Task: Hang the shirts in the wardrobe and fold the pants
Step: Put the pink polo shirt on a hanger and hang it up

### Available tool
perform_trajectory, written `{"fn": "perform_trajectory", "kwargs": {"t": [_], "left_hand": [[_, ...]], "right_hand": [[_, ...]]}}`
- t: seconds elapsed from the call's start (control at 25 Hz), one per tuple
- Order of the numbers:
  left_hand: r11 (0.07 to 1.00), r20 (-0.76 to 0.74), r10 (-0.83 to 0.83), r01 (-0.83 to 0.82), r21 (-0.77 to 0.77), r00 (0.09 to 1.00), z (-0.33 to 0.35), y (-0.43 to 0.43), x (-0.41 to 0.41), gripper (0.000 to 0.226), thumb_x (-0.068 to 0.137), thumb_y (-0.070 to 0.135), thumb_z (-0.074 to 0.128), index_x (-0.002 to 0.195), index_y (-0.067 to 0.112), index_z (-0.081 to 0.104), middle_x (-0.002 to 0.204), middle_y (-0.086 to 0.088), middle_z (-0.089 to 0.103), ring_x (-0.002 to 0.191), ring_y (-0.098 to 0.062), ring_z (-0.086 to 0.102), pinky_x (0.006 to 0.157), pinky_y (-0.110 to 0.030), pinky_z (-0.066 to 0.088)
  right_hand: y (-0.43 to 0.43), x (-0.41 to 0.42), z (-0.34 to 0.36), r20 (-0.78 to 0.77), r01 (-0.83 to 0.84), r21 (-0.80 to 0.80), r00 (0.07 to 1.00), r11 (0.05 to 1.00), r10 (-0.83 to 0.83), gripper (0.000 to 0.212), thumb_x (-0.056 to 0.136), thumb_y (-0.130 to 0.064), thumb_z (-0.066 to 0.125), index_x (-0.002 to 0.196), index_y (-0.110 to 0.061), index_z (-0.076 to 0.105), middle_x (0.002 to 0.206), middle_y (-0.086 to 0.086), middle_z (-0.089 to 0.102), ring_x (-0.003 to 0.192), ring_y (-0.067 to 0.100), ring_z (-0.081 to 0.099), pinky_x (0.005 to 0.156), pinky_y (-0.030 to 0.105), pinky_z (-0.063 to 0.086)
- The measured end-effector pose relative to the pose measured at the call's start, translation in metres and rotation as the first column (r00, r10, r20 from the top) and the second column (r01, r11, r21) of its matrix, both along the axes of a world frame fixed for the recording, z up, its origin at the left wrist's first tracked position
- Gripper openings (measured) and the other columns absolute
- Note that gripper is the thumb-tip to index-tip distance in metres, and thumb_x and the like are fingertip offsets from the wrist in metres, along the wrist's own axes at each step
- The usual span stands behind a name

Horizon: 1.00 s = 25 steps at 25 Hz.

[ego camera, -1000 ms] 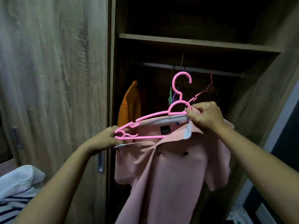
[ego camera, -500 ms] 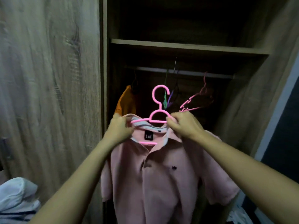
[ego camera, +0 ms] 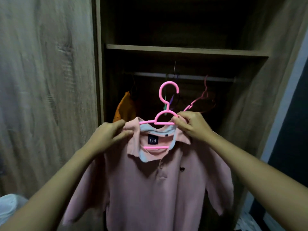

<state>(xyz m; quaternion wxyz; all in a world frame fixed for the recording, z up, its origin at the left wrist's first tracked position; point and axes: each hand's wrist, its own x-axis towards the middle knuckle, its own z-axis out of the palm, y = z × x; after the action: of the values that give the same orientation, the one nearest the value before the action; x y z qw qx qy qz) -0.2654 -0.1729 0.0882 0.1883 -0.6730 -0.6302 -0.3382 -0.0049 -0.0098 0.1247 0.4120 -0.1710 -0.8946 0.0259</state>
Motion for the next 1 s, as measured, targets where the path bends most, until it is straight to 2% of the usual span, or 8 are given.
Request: {"fn": "perform_trajectory", "kwargs": {"t": [0.12, 0.28, 0.44, 0.52, 0.76, 0.88, 0.96, 1.0], "left_hand": [[0.994, 0.050, -0.076, 0.072, 0.078, 0.996, 0.012, -0.004, -0.009, 0.039, 0.077, 0.061, 0.046, 0.064, 0.025, 0.038, 0.058, 0.003, 0.044, 0.051, -0.005, 0.044, 0.051, -0.019, 0.031], [0.986, 0.158, -0.044, 0.017, 0.168, 0.986, 0.029, -0.021, -0.027, 0.030, 0.079, 0.047, 0.060, 0.060, 0.030, 0.043, 0.059, 0.011, 0.046, 0.047, -0.001, 0.037, 0.048, -0.017, 0.028], [0.994, 0.210, 0.026, -0.047, 0.096, 0.977, 0.034, -0.031, -0.043, 0.030, 0.080, 0.040, 0.067, 0.055, 0.036, 0.050, 0.053, 0.011, 0.047, 0.046, -0.002, 0.036, 0.046, -0.017, 0.027], [0.997, 0.285, 0.049, -0.064, 0.043, 0.957, 0.034, -0.032, -0.049, 0.029, 0.082, 0.033, 0.070, 0.058, 0.028, 0.055, 0.055, 0.013, 0.053, 0.049, 0.000, 0.043, 0.047, -0.014, 0.031], [0.996, 0.447, -0.072, 0.042, 0.076, 0.892, 0.030, -0.022, -0.035, 0.007, 0.079, 0.025, 0.074, 0.081, 0.024, 0.067, 0.077, 0.005, 0.068, 0.062, 0.004, 0.054, 0.058, -0.013, 0.043], [0.990, 0.449, -0.136, 0.110, 0.084, 0.883, 0.036, -0.015, -0.022, 0.008, 0.077, 0.032, 0.072, 0.079, 0.027, 0.067, 0.074, 0.008, 0.067, 0.065, 0.003, 0.056, 0.059, -0.014, 0.044], [0.994, 0.371, -0.106, 0.095, 0.049, 0.922, 0.040, -0.016, -0.020, 0.017, 0.076, 0.046, 0.067, 0.075, 0.029, 0.064, 0.067, 0.011, 0.063, 0.061, 0.001, 0.054, 0.056, -0.013, 0.040], [0.999, 0.283, -0.053, 0.054, 0.006, 0.958, 0.042, -0.018, -0.021, 0.029, 0.074, 0.056, 0.061, 0.073, 0.027, 0.060, 0.063, 0.010, 0.059, 0.059, -0.001, 0.051, 0.053, -0.014, 0.036]], "right_hand": [[-0.002, 0.008, 0.007, 0.014, 0.009, -0.007, 1.000, 1.000, -0.009, 0.045, 0.085, -0.056, 0.041, 0.094, -0.021, 0.068, 0.079, -0.009, 0.065, 0.072, 0.005, 0.056, 0.064, 0.028, 0.043], [0.026, 0.048, -0.018, 0.023, 0.236, -0.152, 0.972, 0.960, -0.235, 0.059, 0.079, -0.061, 0.043, 0.128, -0.028, 0.046, 0.104, -0.008, 0.063, 0.092, 0.011, 0.056, 0.074, 0.027, 0.040], [0.036, 0.069, -0.052, -0.071, 0.169, -0.387, 0.975, 0.907, -0.212, 0.013, 0.094, -0.029, 0.051, 0.086, -0.020, 0.055, 0.073, -0.003, 0.058, 0.069, 0.009, 0.052, 0.064, 0.025, 0.037], [0.041, 0.072, -0.049, -0.155, 0.128, -0.435, 0.964, 0.891, -0.214, 0.024, 0.095, -0.020, 0.049, 0.072, -0.023, 0.051, 0.068, -0.001, 0.056, 0.065, 0.008, 0.047, 0.062, 0.027, 0.036], [0.034, 0.060, 0.003, -0.125, -0.027, -0.425, 0.992, 0.905, -0.029, 0.033, 0.089, -0.007, 0.058, 0.118, -0.022, 0.054, 0.118, -0.003, 0.057, 0.110, 0.011, 0.052, 0.092, 0.017, 0.040], [0.008, 0.035, 0.024, 0.192, 0.050, -0.243, 0.981, 0.969, -0.003, 0.026, 0.089, -0.029, 0.060, 0.113, -0.022, 0.062, 0.098, -0.008, 0.064, 0.087, 0.004, 0.057, 0.080, 0.023, 0.044], [-0.002, 0.024, 0.023, 0.158, -0.011, -0.278, 0.986, 0.961, 0.057, 0.003, 0.088, -0.025, 0.062, 0.088, -0.027, 0.064, 0.076, -0.008, 0.060, 0.068, 0.002, 0.051, 0.065, 0.022, 0.040], [-0.001, 0.021, 0.021, 0.084, -0.065, -0.296, 0.992, 0.953, 0.094, 0.013, 0.088, -0.019, 0.062, 0.080, -0.030, 0.061, 0.071, -0.010, 0.057, 0.063, -0.002, 0.049, 0.061, 0.018, 0.039]]}}
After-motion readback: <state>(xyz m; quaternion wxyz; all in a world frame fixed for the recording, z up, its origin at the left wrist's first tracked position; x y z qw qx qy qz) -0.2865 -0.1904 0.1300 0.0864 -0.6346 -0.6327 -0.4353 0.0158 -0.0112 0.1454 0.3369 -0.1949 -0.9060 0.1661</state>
